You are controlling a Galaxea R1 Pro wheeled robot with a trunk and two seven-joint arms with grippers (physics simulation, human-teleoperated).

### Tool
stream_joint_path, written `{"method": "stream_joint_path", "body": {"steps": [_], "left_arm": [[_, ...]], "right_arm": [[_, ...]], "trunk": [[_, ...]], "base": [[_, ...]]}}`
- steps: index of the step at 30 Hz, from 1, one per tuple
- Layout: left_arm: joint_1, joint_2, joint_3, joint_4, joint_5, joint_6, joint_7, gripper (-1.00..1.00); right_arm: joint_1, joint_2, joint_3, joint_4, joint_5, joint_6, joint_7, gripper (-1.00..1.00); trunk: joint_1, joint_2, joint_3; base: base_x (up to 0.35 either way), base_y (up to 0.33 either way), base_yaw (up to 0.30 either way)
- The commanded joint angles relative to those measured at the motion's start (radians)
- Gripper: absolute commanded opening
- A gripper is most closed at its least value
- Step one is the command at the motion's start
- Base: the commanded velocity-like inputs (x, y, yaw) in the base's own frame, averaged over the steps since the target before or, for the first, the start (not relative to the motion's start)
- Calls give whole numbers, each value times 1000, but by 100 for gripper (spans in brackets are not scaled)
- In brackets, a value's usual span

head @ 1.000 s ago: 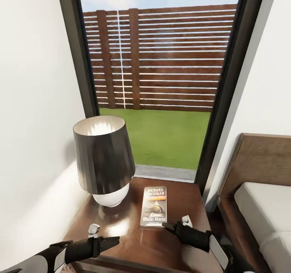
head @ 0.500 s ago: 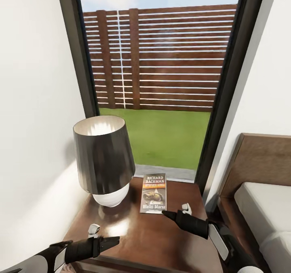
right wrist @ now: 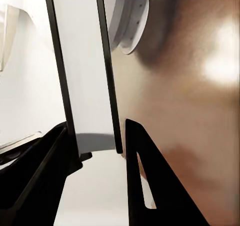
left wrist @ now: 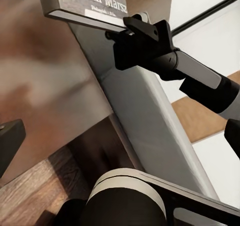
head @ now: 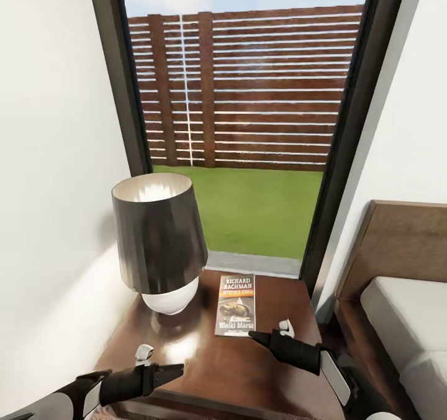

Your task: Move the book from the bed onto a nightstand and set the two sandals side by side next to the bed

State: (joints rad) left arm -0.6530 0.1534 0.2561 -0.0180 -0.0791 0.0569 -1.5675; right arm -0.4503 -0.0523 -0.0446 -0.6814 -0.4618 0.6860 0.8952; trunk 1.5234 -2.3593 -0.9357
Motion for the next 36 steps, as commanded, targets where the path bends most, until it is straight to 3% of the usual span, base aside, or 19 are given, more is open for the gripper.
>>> {"method": "stream_joint_path", "body": {"steps": [1,7,14,22,25,32,36], "left_arm": [[0,0,8,0,-8,6,-3,100],[0,0,9,0,-8,6,-3,100],[0,0,9,0,-8,6,-3,100],[0,1,9,0,-8,6,-3,100],[0,1,9,0,-8,6,-3,100],[0,0,9,0,-8,6,-3,100],[0,0,9,0,-8,6,-3,100]], "right_arm": [[0,0,-2,1,-6,7,2,-100],[0,0,-2,2,-6,7,2,-100],[0,0,-2,2,-6,7,2,-100],[0,-1,-4,15,-9,16,2,-100],[0,-2,-11,46,-34,50,3,-100],[0,-4,-21,75,-157,124,1,-100],[0,-5,-21,75,-164,146,1,-100]], "trunk": [[0,-1,-1],[0,-1,-1],[27,-50,-23],[27,-50,-23],[27,-50,-23],[27,-50,-23],[27,-50,-23]], "base": [[0,0,0],[0,0,0],[0,0,0],[0,0,0],[0,0,0],[0,0,0],[0,0,0]]}}
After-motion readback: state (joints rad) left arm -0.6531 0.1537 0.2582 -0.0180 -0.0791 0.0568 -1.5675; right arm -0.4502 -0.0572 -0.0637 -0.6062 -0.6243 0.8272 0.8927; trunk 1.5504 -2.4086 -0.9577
